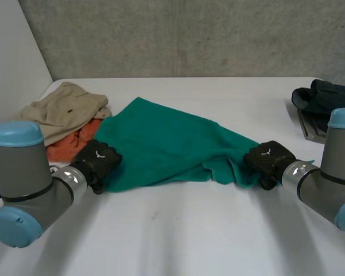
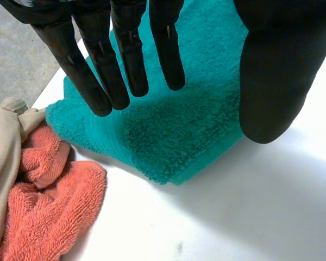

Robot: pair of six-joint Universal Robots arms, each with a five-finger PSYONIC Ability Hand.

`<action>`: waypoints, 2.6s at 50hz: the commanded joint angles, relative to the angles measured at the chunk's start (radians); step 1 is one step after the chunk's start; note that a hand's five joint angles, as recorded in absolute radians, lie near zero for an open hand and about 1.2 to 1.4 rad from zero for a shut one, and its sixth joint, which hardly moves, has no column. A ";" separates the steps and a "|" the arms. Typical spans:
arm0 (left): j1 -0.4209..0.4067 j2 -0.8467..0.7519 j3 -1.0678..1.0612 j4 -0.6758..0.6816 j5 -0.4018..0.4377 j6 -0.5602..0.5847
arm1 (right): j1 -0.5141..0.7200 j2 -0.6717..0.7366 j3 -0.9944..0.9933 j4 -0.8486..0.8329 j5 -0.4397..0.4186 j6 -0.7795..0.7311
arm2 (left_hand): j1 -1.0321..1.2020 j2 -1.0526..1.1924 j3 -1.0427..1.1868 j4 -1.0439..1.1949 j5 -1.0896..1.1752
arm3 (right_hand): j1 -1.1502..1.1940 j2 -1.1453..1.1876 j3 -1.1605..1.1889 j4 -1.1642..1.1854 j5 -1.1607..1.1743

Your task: Fold the laundry.

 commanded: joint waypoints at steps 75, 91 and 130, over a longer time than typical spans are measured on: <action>-0.055 0.116 0.188 -0.140 -0.023 -0.281 | 0.081 0.144 -0.089 -0.031 -0.226 -0.602 | 0.803 0.806 0.805 0.815 0.812 | -0.298 -0.355 -0.362 -0.369 -0.334; -0.046 0.148 0.168 -0.276 -0.029 -0.278 | -0.035 -0.150 0.016 0.045 -0.044 -0.457 | 0.803 0.806 0.805 0.815 0.812 | 0.273 0.215 0.208 0.201 0.236; -0.145 -0.039 1.009 -0.074 -0.194 -0.316 | -0.018 -0.060 -0.633 -0.437 0.147 0.089 | 0.803 0.806 0.805 0.815 0.812 | 0.273 0.215 0.208 0.201 0.236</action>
